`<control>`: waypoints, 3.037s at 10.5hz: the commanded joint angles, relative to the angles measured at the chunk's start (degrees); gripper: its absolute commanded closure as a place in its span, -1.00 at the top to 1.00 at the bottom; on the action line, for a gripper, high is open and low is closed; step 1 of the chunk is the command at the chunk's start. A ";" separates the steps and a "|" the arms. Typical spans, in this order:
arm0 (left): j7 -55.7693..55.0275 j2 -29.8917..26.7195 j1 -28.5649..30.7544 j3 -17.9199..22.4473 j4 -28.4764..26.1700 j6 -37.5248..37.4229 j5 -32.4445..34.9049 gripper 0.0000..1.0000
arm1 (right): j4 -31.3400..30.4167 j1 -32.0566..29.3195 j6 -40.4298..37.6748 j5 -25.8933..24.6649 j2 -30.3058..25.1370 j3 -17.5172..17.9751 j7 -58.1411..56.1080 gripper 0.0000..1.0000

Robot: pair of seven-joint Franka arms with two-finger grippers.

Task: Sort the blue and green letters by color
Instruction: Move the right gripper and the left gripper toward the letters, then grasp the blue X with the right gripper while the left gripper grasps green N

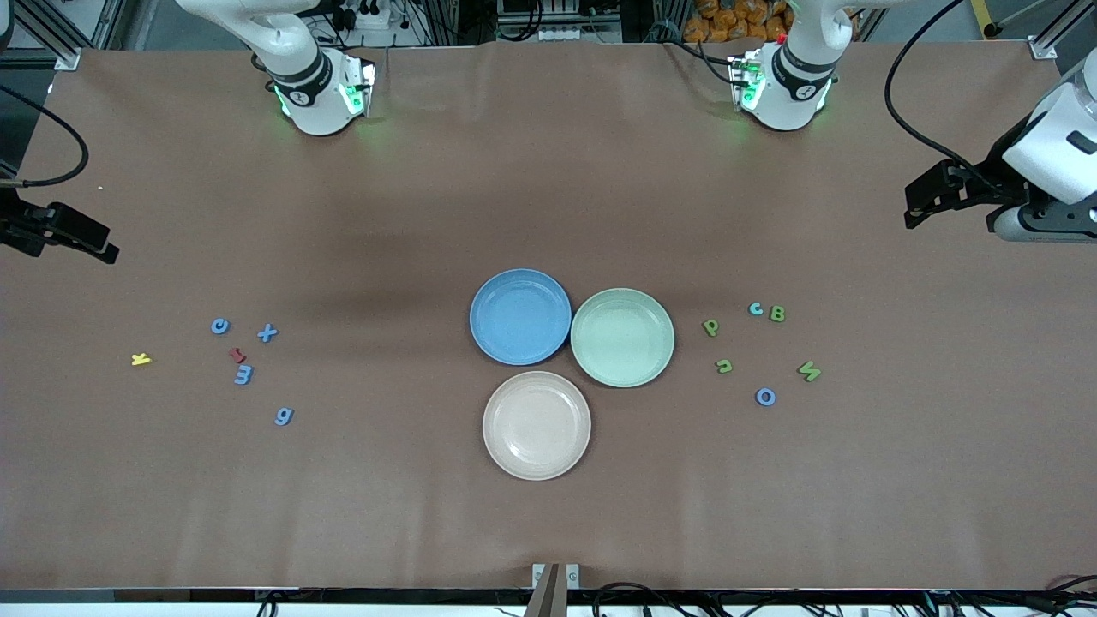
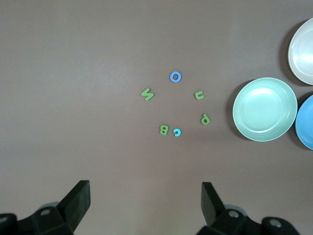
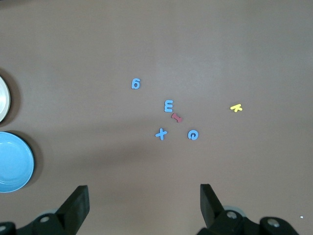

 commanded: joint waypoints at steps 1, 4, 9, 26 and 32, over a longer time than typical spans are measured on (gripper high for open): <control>1.32 -1.43 0.74 -0.25 -1.27 -0.17 -1.02 1.00 | 0.96 0.45 -0.62 -0.31 0.21 -0.25 0.56 1.00; 1.32 -1.26 0.74 -0.26 -1.27 -0.08 -1.02 1.00 | 0.96 0.36 -0.45 -0.31 0.21 -0.25 0.56 1.00; 0.88 -1.26 0.74 -0.43 -3.46 0.70 -1.02 1.00 | -0.18 -1.47 4.82 0.48 3.36 -0.25 0.29 1.00; 8.85 19.65 1.09 -0.61 -29.49 51.15 13.82 1.00 | -40.17 -3.51 48.76 1.35 11.72 0.98 38.88 1.00; 22.85 27.83 5.66 -0.96 -28.35 60.04 13.05 0.93 | -41.84 -3.77 59.83 3.82 18.40 2.21 38.79 1.00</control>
